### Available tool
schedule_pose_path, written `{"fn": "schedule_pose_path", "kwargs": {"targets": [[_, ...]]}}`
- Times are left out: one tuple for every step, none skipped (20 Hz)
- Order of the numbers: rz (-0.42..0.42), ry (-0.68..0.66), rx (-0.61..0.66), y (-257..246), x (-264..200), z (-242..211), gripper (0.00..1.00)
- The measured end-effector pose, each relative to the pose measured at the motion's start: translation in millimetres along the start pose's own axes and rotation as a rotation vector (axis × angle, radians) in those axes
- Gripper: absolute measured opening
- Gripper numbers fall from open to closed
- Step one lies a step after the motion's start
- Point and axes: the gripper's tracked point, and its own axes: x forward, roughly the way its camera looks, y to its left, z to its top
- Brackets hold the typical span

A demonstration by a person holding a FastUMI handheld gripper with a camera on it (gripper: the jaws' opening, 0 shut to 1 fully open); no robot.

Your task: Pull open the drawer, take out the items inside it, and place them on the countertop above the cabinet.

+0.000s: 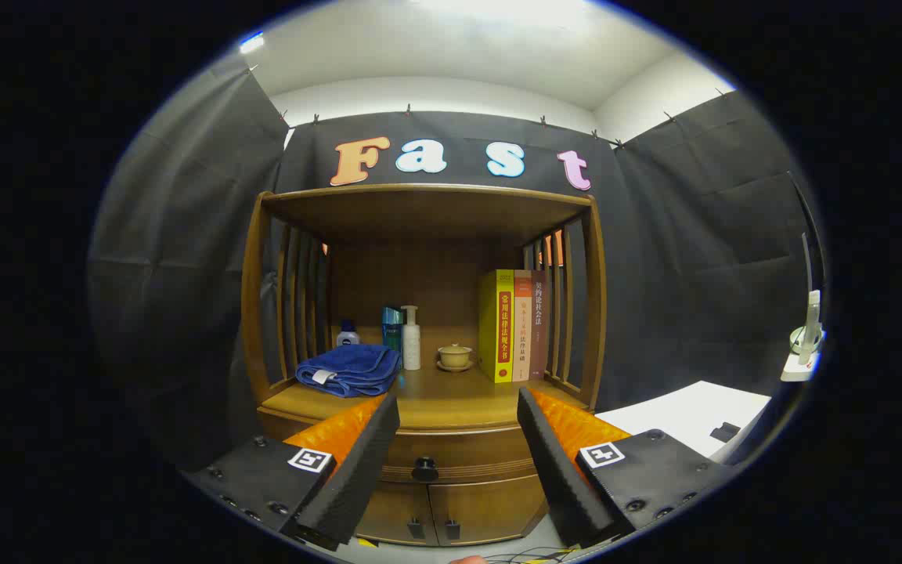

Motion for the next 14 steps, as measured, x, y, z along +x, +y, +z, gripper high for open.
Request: {"fn": "schedule_pose_path", "kwargs": {"targets": [[0.004,-0.001,-0.002,2.1,0.2,0.2,0.99],[0.008,-0.003,-0.005,4.0,0.3,1.2,0.99],[0.009,-0.006,-0.007,4.9,-0.7,1.5,0.99],[0.009,-0.007,-0.008,3.5,-0.9,1.3,0.99],[0.012,-0.010,-0.006,3.8,-1.4,2.2,0.99],[0.013,-0.012,-0.004,4.0,-2.9,1.9,0.99],[0.013,-0.014,-0.002,3.9,-3.0,2.8,0.99],[0.014,-0.016,-0.001,3.2,-2.4,3.1,0.99],[0.015,-0.016,-0.003,2.7,-3.1,2.2,0.99],[0.014,-0.014,-0.006,1.9,-4.3,1.0,0.99],[0.015,-0.014,-0.005,2.1,-4.5,0.3,0.99],[0.017,-0.013,-0.004,1.6,-4.0,0.4,0.99],[0.018,-0.014,-0.003,1.5,-3.6,-0.1,0.99],[0.018,-0.014,-0.003,1.5,-4.6,-0.4,0.99]]}}
